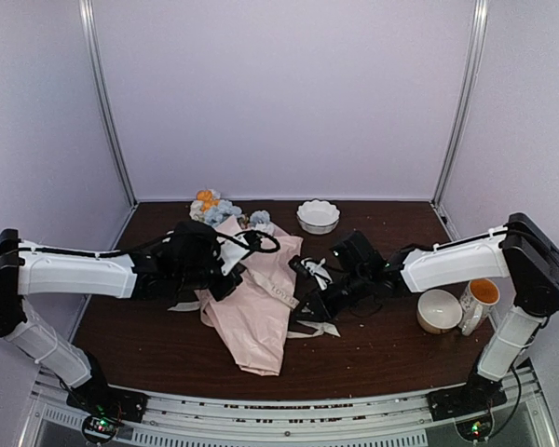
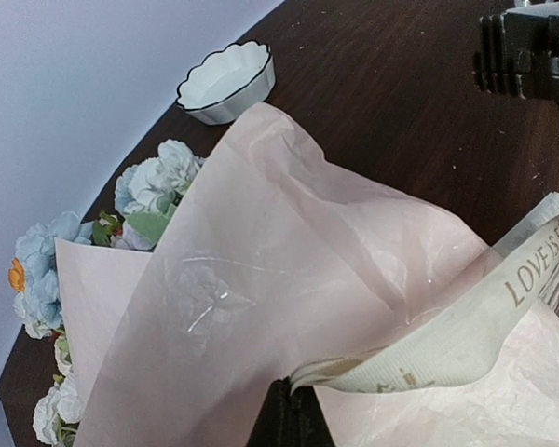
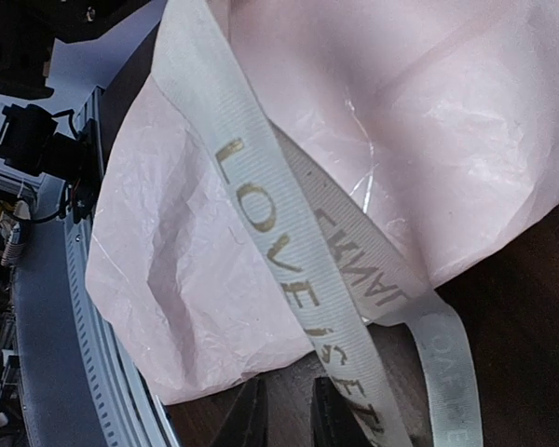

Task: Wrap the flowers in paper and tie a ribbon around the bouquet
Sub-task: Cross the ribbon over the folded bouquet.

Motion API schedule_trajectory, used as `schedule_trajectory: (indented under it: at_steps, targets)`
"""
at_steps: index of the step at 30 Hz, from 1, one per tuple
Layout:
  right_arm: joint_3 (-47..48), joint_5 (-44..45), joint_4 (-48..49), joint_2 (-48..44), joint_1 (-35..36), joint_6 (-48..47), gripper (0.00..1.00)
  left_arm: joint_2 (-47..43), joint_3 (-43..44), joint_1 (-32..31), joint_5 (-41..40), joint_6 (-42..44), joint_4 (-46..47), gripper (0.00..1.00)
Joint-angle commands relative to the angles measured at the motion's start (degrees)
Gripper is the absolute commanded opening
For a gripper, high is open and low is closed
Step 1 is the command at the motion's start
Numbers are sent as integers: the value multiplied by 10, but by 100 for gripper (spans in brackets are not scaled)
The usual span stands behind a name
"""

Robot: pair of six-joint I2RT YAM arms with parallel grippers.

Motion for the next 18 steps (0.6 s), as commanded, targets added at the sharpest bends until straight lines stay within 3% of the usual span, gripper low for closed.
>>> schedule_trajectory:
  at_steps: [1, 3, 8, 18]
  targets:
    - [1, 87, 40, 18, 4, 28, 13, 7, 0, 6, -7, -11, 27, 0]
    - [17, 125, 22, 34, 3, 31, 10, 8, 1, 6, -7, -11, 27, 0]
    - [37, 176, 10, 44, 3, 35, 11, 10, 2, 6, -8, -13, 24, 0]
    - [75, 156, 40, 65, 2, 46, 25, 21, 11, 6, -7, -19, 19, 0]
